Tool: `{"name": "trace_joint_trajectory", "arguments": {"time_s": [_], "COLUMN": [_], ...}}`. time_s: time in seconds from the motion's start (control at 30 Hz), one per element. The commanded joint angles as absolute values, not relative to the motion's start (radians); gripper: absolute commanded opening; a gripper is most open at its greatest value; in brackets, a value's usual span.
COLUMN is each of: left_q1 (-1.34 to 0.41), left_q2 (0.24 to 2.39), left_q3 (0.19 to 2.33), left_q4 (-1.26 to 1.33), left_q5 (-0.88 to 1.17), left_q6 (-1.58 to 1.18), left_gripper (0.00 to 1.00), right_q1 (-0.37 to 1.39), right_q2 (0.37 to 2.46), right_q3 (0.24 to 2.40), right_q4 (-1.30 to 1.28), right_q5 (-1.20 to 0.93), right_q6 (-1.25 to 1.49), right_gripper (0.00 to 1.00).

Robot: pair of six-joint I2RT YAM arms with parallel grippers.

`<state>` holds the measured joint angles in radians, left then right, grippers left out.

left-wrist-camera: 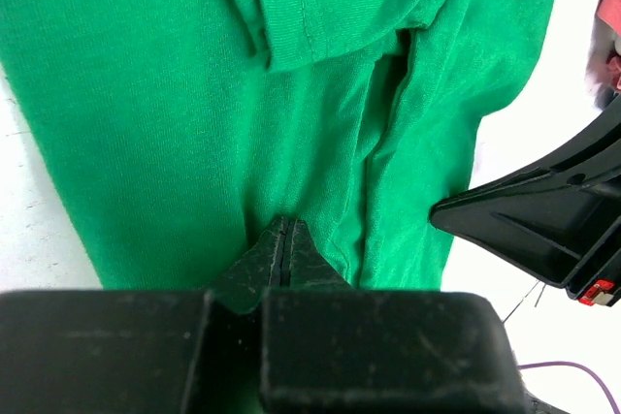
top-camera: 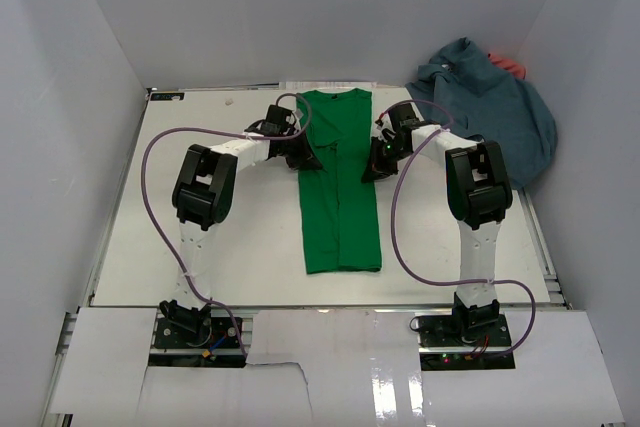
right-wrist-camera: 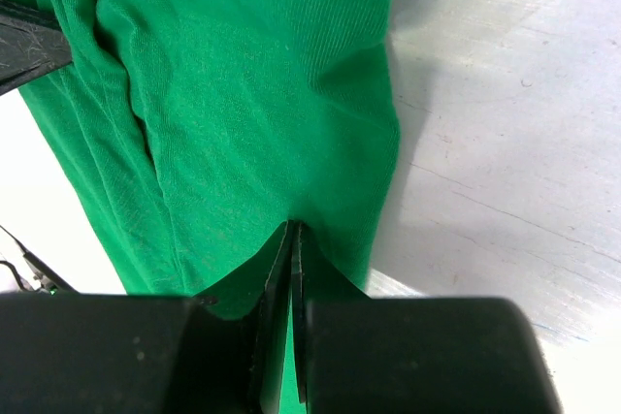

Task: Fold and stack the t-shirts
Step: Rotate the tshirt 90 degrees, then grab the bottom of the folded rectangular tshirt with both arms

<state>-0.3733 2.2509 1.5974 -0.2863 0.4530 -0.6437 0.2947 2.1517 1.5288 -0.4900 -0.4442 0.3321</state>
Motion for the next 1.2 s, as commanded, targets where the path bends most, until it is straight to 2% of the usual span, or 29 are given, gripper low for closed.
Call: {"name": "trace_joint_trajectory", "arguments": {"time_s": [0.0,0.3,0.57,0.63,0.7,0.77,0.87,1.03,1.17], "left_q1": [-0.376,-0.376,-0.376,-0.376,-0.374,-0.367,-0.365,-0.367,-0.368], "left_q2": [2.269,2.351,2.349,2.332,2.316,2.284,2.202,2.067,1.916], "left_q3": [1.569,1.749,1.781,1.786,1.795,1.822,1.857,1.853,1.677], "left_q4": [-0.393,-0.462,-0.472,-0.476,-0.483,-0.491,-0.494,-0.531,-0.535], "left_q5": [0.356,0.373,0.39,0.394,0.449,0.526,0.548,0.555,0.535], "left_q6": [-0.611,-0.583,-0.577,-0.575,-0.587,-0.621,-0.64,-0.641,-0.629], "left_gripper": [0.03,0.04,0.06,0.1,0.21,0.34,0.43,0.43,0.43], "right_q1": [0.284,0.299,0.314,0.316,0.316,0.314,0.314,0.316,0.324], "right_q2": [2.177,2.114,2.098,2.094,2.088,2.085,2.051,1.974,1.849], "right_q3": [1.522,1.437,1.42,1.434,1.456,1.502,1.548,1.589,1.531], "right_q4": [-0.503,-0.474,-0.466,-0.469,-0.494,-0.515,-0.548,-0.606,-0.623], "right_q5": [-0.388,-0.402,-0.4,-0.396,-0.385,-0.382,-0.374,-0.377,-0.373], "right_q6": [0.301,0.321,0.328,0.325,0.321,0.313,0.305,0.293,0.276], "right_gripper": [0.08,0.08,0.08,0.12,0.3,0.41,0.43,0.44,0.45]}}
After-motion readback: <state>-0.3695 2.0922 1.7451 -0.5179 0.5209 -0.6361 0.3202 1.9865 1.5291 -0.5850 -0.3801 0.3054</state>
